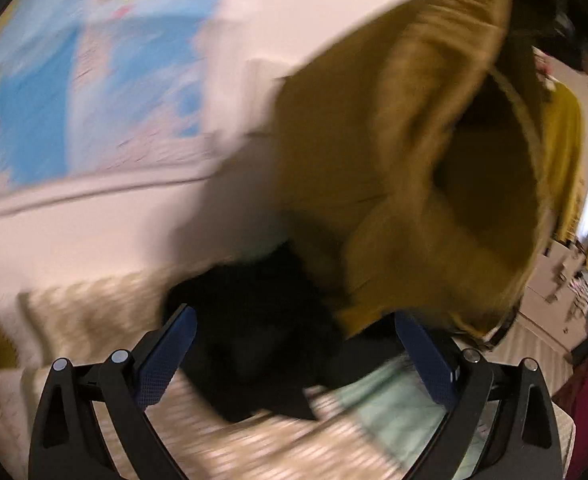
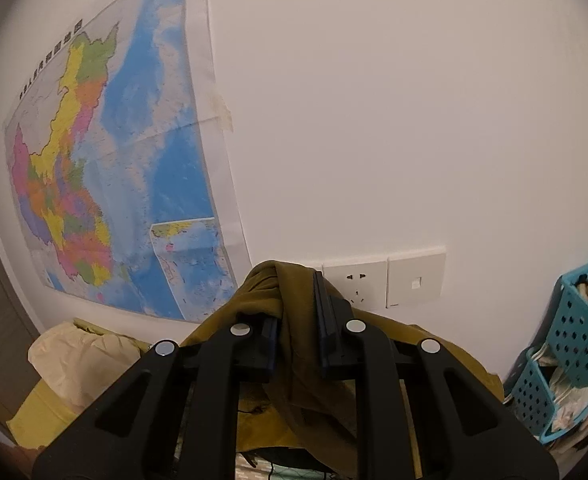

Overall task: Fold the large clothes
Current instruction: 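Lift the olive jacket high off the bed with both tools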

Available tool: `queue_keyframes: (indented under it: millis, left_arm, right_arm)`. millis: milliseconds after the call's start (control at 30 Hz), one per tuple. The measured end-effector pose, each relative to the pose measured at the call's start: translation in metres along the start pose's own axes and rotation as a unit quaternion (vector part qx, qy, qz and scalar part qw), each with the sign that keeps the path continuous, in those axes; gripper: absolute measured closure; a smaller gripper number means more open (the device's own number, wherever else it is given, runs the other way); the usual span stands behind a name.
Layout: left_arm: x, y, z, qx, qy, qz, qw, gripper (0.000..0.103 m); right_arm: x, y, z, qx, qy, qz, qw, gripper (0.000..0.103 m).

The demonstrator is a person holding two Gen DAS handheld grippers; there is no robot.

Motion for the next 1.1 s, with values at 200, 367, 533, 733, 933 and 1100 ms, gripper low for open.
queue_keyframes:
  millis: [200, 367, 533, 733, 933, 1100]
  left_arm:
    - [0.041, -0.017, 0.004, 0.034, 0.004, 0.041, 0.9986, 0.025]
    - [0.053, 0.011, 0.035, 0.0, 0.012, 0.058, 0.9983, 0.1]
    - [0.001, 0.023, 0.118, 0.026, -0.071, 0.089, 0.9931, 0.1]
    - [-0.125, 0.017, 0.212, 0.062, -0.235, 0.136, 0.9605, 0.1]
    - [-0.285, 0.008, 0.248, 0.136, -0.338, 0.186, 0.9123, 0.098]
    - [-0.377, -0.008, 0.237, 0.191, -0.338, 0.246, 0.888, 0.099]
  right_arm:
    - [-0.014, 0.002, -0.002, -0.002, 0.005, -0.004, 1.0, 0.088]
    - [-0.042, -0.003, 0.006, -0.006, -0.01, -0.015, 1.0, 0.088]
    - [-0.103, 0.004, 0.044, -0.019, -0.068, -0.014, 0.997, 0.089]
    - [-0.215, 0.041, 0.098, -0.061, -0.158, 0.001, 0.986, 0.089]
    - [-0.306, 0.071, 0.104, -0.067, -0.188, 0.063, 0.978, 0.088]
    - [-0.347, 0.108, 0.075, -0.083, -0.183, 0.14, 0.969, 0.087]
Point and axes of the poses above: each gripper's, at about its wrist camera, not at the fingertips, and x roughly the way its jaws point, y to its left, z to its top, the point moved 3 cm from there along x, roughly the way its jaws point, and after that the axes turned 9 degrees about -y, right-handed, at the moved point
